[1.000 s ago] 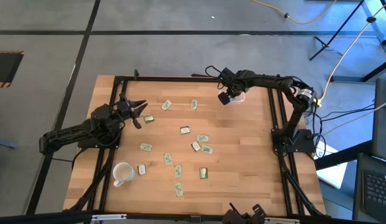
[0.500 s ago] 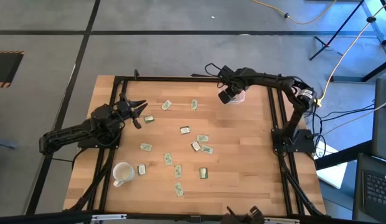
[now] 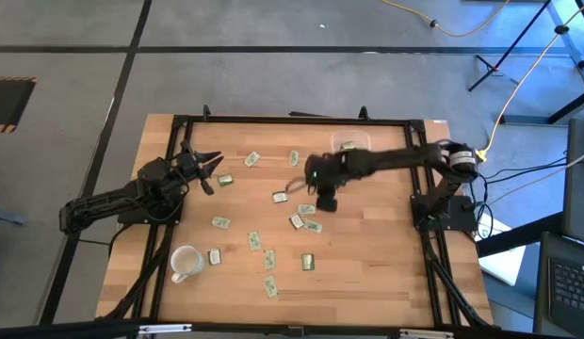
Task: Pick and place Stevia / Truvia into bins
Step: Put the green stevia packet into the transparent container
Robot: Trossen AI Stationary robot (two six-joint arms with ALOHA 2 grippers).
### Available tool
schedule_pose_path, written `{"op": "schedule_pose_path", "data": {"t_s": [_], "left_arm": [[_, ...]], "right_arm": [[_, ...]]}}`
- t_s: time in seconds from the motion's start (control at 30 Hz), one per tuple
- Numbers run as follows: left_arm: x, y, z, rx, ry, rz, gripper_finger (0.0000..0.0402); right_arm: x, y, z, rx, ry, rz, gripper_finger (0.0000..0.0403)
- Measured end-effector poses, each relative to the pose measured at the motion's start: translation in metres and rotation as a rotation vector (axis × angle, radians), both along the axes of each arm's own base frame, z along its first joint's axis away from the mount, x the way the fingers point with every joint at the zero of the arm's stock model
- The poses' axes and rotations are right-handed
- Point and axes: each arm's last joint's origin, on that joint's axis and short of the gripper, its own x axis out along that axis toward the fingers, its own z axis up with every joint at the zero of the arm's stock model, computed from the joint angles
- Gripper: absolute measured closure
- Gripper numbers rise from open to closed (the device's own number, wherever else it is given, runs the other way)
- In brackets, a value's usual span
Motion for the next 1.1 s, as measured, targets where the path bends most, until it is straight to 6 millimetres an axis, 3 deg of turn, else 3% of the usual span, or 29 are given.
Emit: {"op": "schedule_pose_path", "data": {"t_s": [0.1, 0.2, 0.67, 0.93, 1.1], "left_arm": [[0.0, 0.0, 0.0, 0.0, 0.0, 0.0, 0.0334], [0.0, 0.0, 0.0, 0.0, 0.0, 0.0, 0.0334], [0.0, 0.0, 0.0, -0.002, 0.004, 0.0, 0.0334], [0.0, 0.0, 0.0, -0.001, 0.004, 0.0, 0.0334], [0.0, 0.0, 0.0, -0.001, 0.004, 0.0, 0.0334]], "right_arm": [[0.004, 0.022, -0.007, -0.002, -0.052, 0.056, 0.0281], [0.006, 0.031, -0.014, 0.01, -0.075, 0.056, 0.0281], [0.013, 0.032, -0.067, 0.021, 0.027, 0.036, 0.0281], [0.014, 0.032, -0.073, 0.023, 0.053, 0.032, 0.0285], [0.013, 0.033, -0.074, 0.027, 0.064, 0.036, 0.0323]]}}
